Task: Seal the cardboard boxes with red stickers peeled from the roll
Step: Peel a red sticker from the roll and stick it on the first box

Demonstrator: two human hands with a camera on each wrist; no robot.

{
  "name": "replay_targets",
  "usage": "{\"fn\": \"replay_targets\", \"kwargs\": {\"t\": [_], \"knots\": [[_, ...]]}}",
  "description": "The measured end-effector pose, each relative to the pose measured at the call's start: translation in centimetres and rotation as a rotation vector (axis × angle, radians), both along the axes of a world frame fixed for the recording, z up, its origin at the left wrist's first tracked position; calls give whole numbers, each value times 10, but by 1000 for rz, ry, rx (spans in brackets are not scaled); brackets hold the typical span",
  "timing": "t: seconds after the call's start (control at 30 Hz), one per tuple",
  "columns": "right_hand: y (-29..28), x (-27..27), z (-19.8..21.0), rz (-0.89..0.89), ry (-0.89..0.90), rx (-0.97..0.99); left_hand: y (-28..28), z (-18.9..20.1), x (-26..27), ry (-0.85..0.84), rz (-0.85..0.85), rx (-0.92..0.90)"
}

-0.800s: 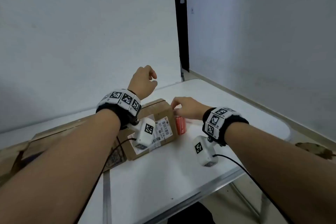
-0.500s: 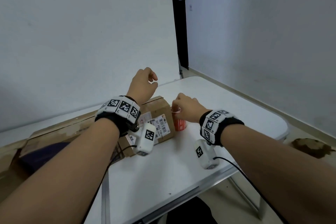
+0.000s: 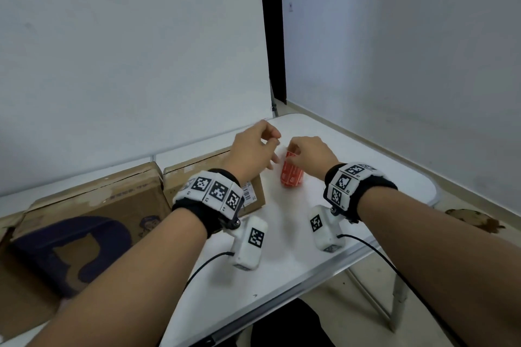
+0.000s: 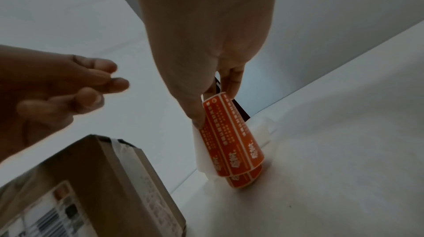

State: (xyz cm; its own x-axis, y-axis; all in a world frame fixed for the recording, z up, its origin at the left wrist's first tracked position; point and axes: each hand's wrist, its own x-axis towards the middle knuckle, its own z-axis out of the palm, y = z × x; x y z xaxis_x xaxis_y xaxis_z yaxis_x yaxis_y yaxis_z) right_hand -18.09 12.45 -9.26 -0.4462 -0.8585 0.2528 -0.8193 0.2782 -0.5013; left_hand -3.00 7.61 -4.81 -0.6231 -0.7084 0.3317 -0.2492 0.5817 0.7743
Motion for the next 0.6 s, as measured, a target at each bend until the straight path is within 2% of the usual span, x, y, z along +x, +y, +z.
{"fn": "replay_targets", "kwargs": {"t": [0.1, 0.17, 0.4, 0.6], "knots": [[1, -2, 1, 6, -84, -81, 9, -17, -11, -112, -29, 91], [0, -4, 3, 22, -117, -103, 10, -28, -16, -119, -4, 125], [7, 0, 19, 34, -403, -126, 0, -38, -37, -94, 166, -117], [7, 5, 24, -54, -543, -184, -4, -42, -43, -58, 172, -185]]}}
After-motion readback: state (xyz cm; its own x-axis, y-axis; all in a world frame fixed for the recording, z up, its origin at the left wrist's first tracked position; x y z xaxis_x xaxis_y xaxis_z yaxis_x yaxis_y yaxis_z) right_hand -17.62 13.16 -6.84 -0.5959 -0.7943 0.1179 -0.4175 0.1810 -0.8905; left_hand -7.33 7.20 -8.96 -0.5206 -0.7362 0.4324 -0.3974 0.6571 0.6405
